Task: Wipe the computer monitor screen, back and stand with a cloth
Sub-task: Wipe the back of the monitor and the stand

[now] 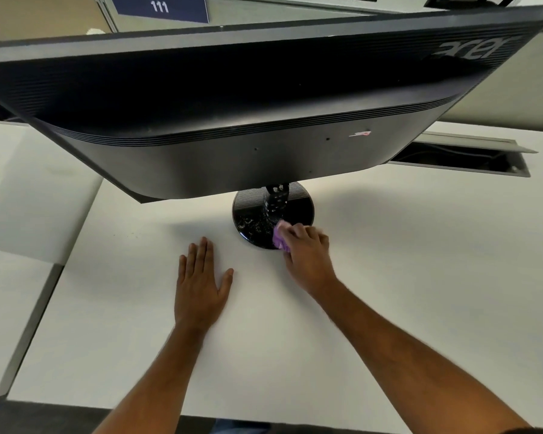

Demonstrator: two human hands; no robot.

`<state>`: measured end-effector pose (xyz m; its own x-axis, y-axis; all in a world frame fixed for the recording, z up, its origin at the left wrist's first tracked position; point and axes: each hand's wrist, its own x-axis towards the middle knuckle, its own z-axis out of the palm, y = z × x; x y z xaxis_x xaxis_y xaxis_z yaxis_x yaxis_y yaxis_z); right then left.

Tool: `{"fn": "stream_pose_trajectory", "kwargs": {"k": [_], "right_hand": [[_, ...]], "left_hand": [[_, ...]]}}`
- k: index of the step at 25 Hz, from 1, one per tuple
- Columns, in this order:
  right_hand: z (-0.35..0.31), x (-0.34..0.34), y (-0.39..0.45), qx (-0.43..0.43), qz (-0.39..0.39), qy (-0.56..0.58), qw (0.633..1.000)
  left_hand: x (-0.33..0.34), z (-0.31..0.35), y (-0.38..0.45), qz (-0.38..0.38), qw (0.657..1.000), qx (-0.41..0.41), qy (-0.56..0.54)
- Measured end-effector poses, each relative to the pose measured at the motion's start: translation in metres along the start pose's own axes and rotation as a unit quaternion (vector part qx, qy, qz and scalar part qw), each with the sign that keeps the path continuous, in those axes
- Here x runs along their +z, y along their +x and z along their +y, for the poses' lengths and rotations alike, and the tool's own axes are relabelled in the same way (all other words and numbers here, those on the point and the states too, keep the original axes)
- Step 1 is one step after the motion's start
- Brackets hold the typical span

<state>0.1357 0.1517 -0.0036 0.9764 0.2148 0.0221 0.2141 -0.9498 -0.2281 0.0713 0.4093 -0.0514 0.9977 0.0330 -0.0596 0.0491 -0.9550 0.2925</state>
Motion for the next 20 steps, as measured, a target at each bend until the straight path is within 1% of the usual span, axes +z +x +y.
{"fn": "stream_pose_trajectory", "kwargs": {"k": [2,3,4,6,8,9,12,14,16,20], "right_hand": [[-0.007,0.0,-0.014,-0.073,-0.024,0.06,0.995],[-0.008,-0.003,-0.017,-0.095,-0.015,0.08,0.992],[-0.006,-0.007,-0.015,-0.098,0.008,0.084,0.992],[0.001,-0.014,0.002,-0.058,0.046,0.069,0.995],[0.004,-0.013,0.014,-0.02,0.035,0.043,0.998],[0.001,-0.007,0.012,-0.02,0.019,0.032,0.999],[-0.017,0.01,-0.013,-0.06,-0.005,0.045,0.997],[-0.03,0.004,-0.015,-0.089,0.011,0.071,0.993],[-0.047,-0.005,0.003,-0.13,0.04,0.082,0.987],[-0.083,-0.007,0.056,-0.184,0.078,0.05,0.979]], "left_hand": [[0.0,-0.001,0.001,-0.001,1.0,0.001,-0.003],[0.001,-0.001,0.001,-0.003,1.0,0.0,-0.002],[0.002,-0.001,0.001,0.001,1.0,0.002,-0.001],[0.002,-0.001,0.002,0.003,1.0,0.001,-0.003],[0.002,-0.002,0.001,0.002,1.0,0.001,-0.006],[0.002,-0.002,0.001,0.005,1.0,0.002,-0.006],[0.002,-0.001,0.002,0.006,1.0,-0.002,-0.012],[0.002,-0.001,0.001,0.01,1.0,-0.002,-0.015],[0.002,-0.002,0.001,0.003,1.0,-0.003,-0.014],[0.001,-0.001,0.002,-0.002,1.0,-0.006,-0.021]]}}
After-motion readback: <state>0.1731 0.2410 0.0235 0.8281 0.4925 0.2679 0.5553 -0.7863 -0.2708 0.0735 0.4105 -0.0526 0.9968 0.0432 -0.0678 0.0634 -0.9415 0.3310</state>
